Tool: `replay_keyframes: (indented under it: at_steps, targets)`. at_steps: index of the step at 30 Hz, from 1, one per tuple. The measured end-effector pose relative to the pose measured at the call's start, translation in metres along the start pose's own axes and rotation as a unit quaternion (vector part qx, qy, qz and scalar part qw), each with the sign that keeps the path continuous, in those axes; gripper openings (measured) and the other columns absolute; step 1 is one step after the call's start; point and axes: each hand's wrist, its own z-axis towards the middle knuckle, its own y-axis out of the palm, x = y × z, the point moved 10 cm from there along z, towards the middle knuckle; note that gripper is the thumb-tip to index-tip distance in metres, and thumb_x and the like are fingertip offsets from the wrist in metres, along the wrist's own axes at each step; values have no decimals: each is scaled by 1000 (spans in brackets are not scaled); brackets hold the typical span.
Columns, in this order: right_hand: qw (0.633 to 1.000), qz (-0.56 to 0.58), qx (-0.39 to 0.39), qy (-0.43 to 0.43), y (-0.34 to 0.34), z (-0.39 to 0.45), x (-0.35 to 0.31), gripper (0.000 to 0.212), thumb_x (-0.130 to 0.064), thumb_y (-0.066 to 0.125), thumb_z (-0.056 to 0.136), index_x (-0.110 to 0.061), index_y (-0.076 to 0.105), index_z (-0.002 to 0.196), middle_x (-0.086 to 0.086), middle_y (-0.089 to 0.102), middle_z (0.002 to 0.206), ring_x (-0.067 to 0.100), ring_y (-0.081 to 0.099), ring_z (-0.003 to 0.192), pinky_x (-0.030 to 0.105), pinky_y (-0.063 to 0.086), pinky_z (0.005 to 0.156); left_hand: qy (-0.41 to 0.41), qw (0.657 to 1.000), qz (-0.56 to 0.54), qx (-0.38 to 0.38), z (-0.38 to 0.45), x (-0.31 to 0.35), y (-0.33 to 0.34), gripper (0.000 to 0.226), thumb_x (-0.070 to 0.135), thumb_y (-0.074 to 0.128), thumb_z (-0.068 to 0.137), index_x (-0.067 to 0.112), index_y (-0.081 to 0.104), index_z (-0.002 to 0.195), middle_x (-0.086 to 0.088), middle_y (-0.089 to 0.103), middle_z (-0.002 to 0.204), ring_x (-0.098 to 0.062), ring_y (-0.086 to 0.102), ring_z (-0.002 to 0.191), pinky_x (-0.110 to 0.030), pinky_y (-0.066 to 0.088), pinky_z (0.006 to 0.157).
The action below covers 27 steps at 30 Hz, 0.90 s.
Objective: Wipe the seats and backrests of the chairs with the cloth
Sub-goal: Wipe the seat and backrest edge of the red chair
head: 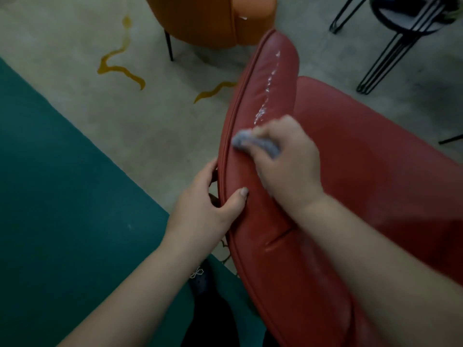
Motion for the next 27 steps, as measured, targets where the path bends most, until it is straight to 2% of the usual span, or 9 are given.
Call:
replay_keyframes:
  at_steps: [4,8,12,14,18,20,23,25,27]
  targets:
    - [998,-11,36,45,1,24,12,17,-33,71,81,-17,65,86,-1,58,85,11,56,79,29,46,74,22,999,-3,-42,14,3,1,65,68,55,68,60,41,130,51,50,110,8,63,78,-6,44,63]
    - [997,6,40,60,-15,-42,11,13,-37,68,79,-28,61,86,-14,53,83,1,57,81,17,45,73,33,994,-32,-96,20,4,7,77,65,60,67,51,37,140,32,58,123,-5,65,101,-28,55,85]
    - [997,-22,52,58,-11,-27,12,17,-35,68,81,-20,64,86,-7,57,86,7,59,81,28,49,72,41,990,-58,-121,20,7,8,78,55,64,74,46,33,144,24,57,130,-2,57,118,-38,54,94]
    - [995,-33,56,71,-1,15,18,18,-36,68,83,-19,65,87,-2,58,87,10,58,81,32,46,76,32,991,-50,-119,21,4,7,84,58,64,72,49,26,146,18,53,137,-13,57,121,-42,52,97]
    - [989,-22,90,115,5,73,40,12,-34,66,86,-23,65,90,-3,60,95,10,58,85,31,46,81,27,993,-46,-109,29,3,4,94,60,66,68,63,10,143,14,45,142,-15,60,117,-37,54,94]
    - [987,-7,93,133,5,65,44,8,-37,65,85,-31,61,87,-8,61,94,2,57,84,21,45,78,29,993,-48,-103,38,3,2,93,57,69,70,69,8,139,24,45,130,-9,63,112,-23,56,86]
    - [989,-1,101,109,-2,25,35,12,-40,66,82,-38,54,83,-12,61,90,-4,57,85,7,39,74,49,994,-45,-89,58,8,-1,92,50,71,71,67,13,140,42,45,106,13,60,98,-3,47,69]
    - [990,19,105,95,-4,10,34,12,-38,67,81,-38,55,85,-13,59,88,-3,58,85,6,40,74,64,993,-29,-93,72,15,-1,91,48,72,73,64,16,143,52,45,97,19,59,88,-2,44,64]
    - [990,30,98,95,-2,26,37,11,-35,67,82,-35,57,84,-13,58,85,-2,57,81,8,40,72,76,992,-5,-99,85,24,-1,88,51,69,73,66,16,141,54,45,96,14,62,77,-2,43,60]
